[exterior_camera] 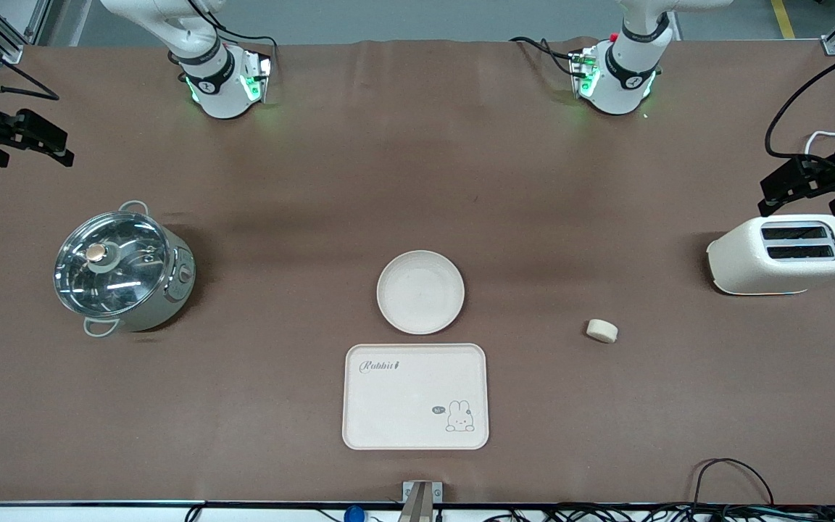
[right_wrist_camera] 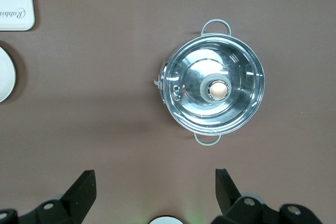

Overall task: Place bun in plate and plate on tray
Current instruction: 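Lower the left gripper onto the cream bun and close it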

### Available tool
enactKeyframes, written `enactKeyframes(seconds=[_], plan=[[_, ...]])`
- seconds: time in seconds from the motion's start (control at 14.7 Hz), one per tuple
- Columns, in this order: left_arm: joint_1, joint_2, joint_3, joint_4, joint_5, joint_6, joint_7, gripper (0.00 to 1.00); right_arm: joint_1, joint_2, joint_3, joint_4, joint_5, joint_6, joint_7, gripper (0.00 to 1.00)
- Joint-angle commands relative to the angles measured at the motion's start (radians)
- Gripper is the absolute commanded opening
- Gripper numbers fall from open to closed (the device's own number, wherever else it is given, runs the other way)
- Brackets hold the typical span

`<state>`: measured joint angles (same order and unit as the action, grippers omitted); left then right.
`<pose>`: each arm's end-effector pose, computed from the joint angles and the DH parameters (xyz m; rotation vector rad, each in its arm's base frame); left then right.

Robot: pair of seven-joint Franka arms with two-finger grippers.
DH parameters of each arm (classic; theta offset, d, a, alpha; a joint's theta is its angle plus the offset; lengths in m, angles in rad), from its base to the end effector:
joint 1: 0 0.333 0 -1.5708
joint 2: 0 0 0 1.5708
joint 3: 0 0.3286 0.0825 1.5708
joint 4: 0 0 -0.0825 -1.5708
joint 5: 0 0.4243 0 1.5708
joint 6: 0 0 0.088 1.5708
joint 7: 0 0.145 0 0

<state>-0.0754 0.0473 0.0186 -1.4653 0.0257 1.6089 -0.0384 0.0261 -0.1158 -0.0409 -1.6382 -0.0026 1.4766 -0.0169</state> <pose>0.6175 -0.0317 0.6286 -3.1158 0.0284 -0.1520 0.5450 -0.0097 0.6229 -3.1379 -0.0036 0.0720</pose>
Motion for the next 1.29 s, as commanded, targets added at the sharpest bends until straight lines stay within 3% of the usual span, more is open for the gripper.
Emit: enactKeyframes(seconds=[0.0,0.27,0.54,0.88,1.02,1.22], plan=[[0.006,0.006,0.000,0.027,0.022,-0.020,0.009,1.00,0.015,-0.005,0.003,0.008,0.016,-0.001,-0.011,1.00],[-0.012,0.016,-0.015,0.017,0.005,-0.020,-0.014,1.00,0.038,-0.007,0.004,0.018,0.013,0.001,0.002,1.00],[-0.043,0.165,-0.095,-0.021,0.008,0.031,-0.023,1.00,0.058,0.004,0.003,0.015,0.018,0.036,0.018,1.00],[-0.080,0.439,-0.103,-0.041,0.019,0.280,0.001,1.00,0.055,0.041,0.003,0.011,0.042,0.082,0.018,1.00],[-0.077,0.502,-0.103,-0.076,0.020,0.400,0.052,1.00,0.057,0.045,0.003,0.011,0.044,0.086,0.018,1.00],[-0.061,0.531,-0.104,-0.205,0.019,0.616,0.068,1.00,0.069,0.074,0.001,0.009,0.044,0.117,0.018,1.00]])
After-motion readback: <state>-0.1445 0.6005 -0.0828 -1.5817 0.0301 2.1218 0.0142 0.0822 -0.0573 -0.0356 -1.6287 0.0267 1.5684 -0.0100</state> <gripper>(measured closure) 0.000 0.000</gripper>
